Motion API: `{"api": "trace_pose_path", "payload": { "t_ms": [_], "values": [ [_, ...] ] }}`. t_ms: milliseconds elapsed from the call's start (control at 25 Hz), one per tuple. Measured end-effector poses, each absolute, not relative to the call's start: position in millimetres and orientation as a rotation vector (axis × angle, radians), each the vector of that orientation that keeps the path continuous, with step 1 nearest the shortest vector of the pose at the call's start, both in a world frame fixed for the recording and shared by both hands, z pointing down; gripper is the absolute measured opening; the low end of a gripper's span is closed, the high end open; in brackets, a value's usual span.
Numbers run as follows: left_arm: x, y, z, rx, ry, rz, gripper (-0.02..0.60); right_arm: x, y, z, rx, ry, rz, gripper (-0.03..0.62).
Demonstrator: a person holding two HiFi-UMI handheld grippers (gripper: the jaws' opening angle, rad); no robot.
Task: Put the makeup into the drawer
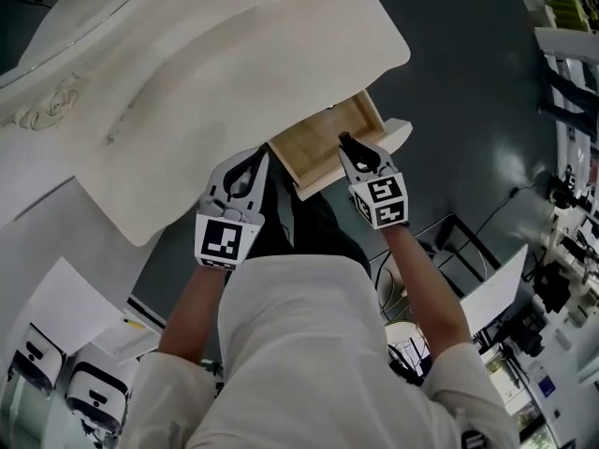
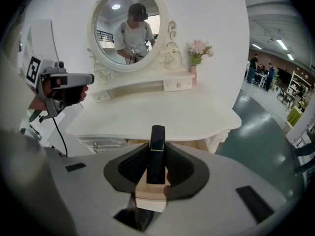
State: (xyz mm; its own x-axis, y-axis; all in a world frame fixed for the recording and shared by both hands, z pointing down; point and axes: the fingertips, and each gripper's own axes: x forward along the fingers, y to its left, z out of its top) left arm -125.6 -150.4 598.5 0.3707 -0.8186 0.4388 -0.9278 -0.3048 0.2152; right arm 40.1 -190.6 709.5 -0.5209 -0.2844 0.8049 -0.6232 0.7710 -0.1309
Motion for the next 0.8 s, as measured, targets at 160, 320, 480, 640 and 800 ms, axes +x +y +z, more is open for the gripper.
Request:
{"api": "trace_pose_path", "payload": {
  "t_ms": [160,320,480,640,800],
  "values": [
    [-118.2,-152.5,606.6,2.178,-1.536,0.341,0.015,33.6,-189.5,748.8,0.535,-2.084,0.494,0.117],
    [-111.4,-150.1,625.8,2.143,-1.542,0.352,0.015,37.3,-184.5,792.7,0.381,-2.003,0.434,0.117],
    [-108.7,-146.3,643.4,2.114,-1.538,0.354,0.015,33.4,-187.8,825.6,0.311,-1.944,0.403,0.117],
    [-108.9,-144.3,654.8,2.066,-1.557,0.344,0.015,25.5,-178.9,852.3,0.176,-1.852,0.412,0.117],
    [-111.1,-143.5,662.3,2.033,-1.58,0.337,0.015,31.4,-177.0,884.5,0.046,-1.766,0.305,0.117]
  ]
}}
